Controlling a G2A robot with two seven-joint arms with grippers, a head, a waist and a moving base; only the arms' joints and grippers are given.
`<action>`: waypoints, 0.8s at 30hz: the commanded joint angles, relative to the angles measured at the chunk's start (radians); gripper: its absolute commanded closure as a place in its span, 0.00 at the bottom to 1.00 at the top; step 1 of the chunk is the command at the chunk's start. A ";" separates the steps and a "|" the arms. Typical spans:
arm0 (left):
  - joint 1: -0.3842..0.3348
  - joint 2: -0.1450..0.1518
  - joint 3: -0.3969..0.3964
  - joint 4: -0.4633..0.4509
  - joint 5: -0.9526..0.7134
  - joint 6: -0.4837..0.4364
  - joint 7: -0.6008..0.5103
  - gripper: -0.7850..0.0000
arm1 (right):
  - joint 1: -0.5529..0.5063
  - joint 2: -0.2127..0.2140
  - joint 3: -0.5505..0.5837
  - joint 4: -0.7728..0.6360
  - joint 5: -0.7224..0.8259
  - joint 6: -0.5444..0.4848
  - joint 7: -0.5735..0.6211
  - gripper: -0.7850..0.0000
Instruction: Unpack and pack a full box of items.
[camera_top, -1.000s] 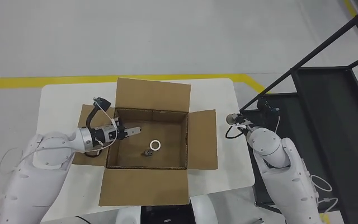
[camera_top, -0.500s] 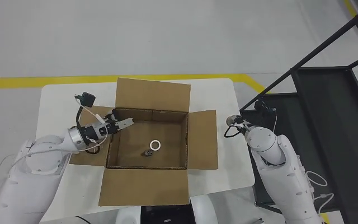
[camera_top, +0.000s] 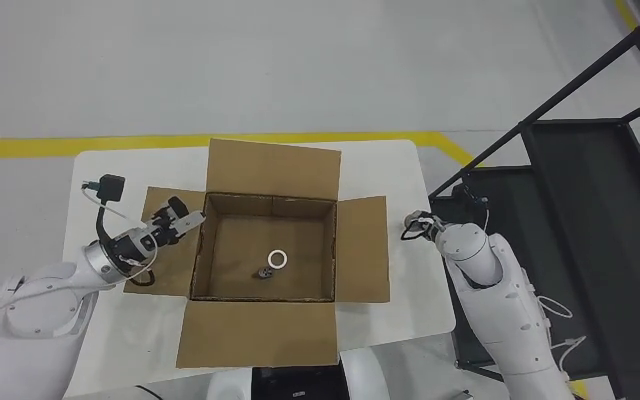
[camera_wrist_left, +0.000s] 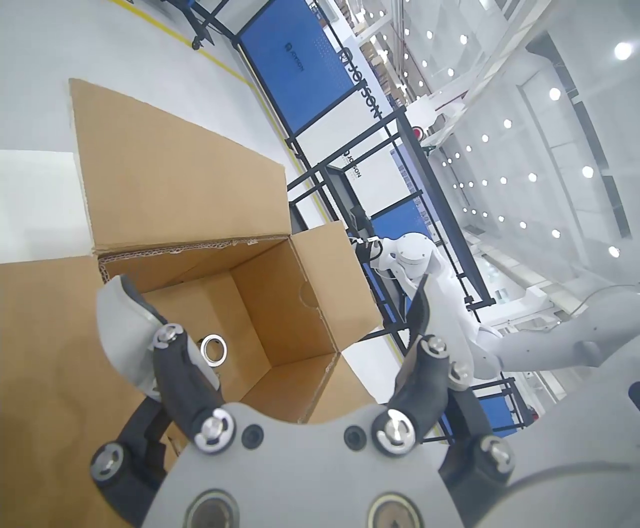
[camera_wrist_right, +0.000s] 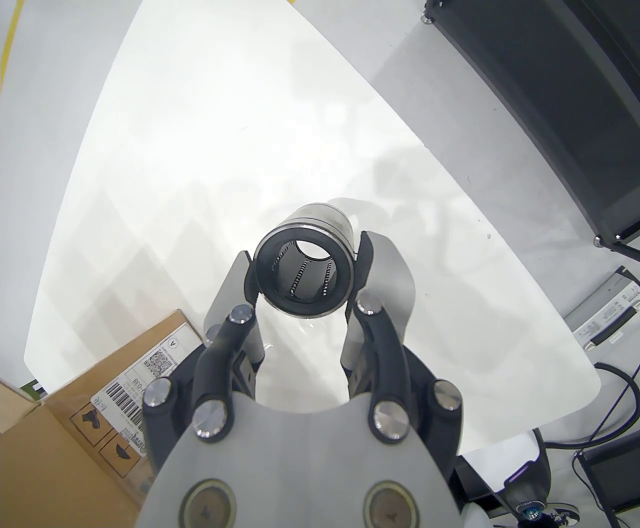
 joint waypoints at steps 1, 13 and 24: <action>-0.001 0.000 0.000 0.000 0.000 0.000 0.000 0.00 | 0.013 0.000 -0.004 0.019 -0.003 0.000 0.002 1.00; -0.001 0.000 0.000 0.000 0.000 0.000 0.000 0.00 | 0.113 -0.005 -0.057 0.181 -0.001 -0.013 0.023 1.00; -0.001 0.000 0.000 0.000 0.000 0.000 0.000 0.00 | 0.145 -0.009 -0.090 0.220 -0.009 0.001 0.023 0.31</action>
